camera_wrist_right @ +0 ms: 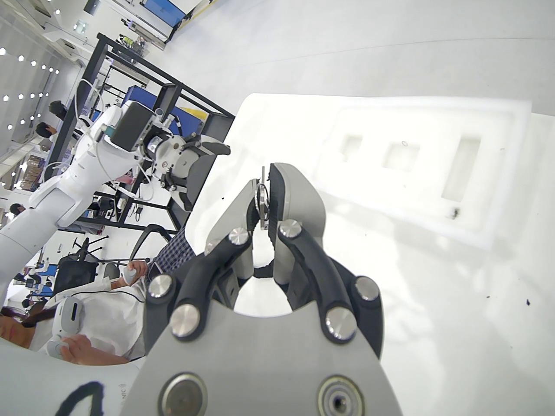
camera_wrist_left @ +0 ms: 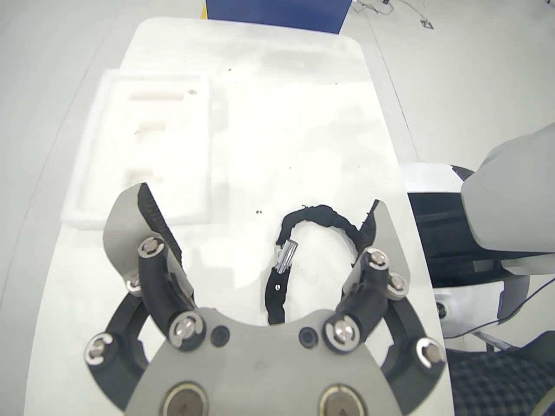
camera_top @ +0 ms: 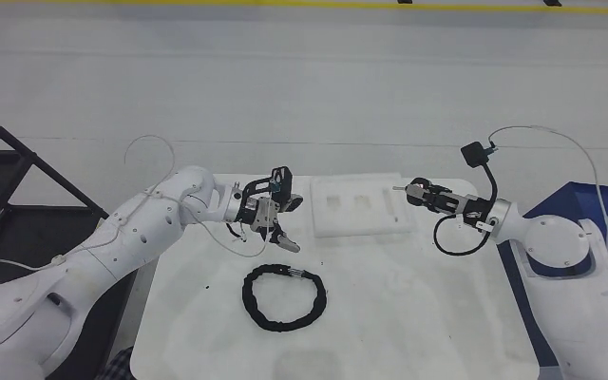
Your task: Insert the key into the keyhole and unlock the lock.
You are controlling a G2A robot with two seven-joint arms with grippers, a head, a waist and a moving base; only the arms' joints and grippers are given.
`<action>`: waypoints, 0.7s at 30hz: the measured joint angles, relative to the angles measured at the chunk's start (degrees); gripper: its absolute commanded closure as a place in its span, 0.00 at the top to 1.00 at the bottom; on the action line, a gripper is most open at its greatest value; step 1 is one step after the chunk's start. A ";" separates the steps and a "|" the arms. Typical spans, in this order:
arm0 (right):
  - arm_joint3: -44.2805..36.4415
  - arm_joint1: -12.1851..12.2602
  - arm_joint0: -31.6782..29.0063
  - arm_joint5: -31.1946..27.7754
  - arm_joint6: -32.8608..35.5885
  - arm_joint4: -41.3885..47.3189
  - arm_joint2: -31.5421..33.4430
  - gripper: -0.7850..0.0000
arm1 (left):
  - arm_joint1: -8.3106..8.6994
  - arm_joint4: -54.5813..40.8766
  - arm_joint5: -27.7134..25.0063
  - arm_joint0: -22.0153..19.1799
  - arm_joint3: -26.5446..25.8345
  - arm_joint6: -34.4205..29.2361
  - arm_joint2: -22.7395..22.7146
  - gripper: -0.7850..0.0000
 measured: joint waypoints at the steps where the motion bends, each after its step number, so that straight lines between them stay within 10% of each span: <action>1: 0.00 0.00 0.00 0.00 0.00 0.00 0.00 0.00 | -0.10 0.64 0.00 -0.12 0.30 -0.19 0.56 1.00; 21: 0.00 0.00 0.00 0.00 0.00 0.00 0.00 0.00 | -1.75 3.81 0.00 -1.71 3.07 -3.68 6.71 1.00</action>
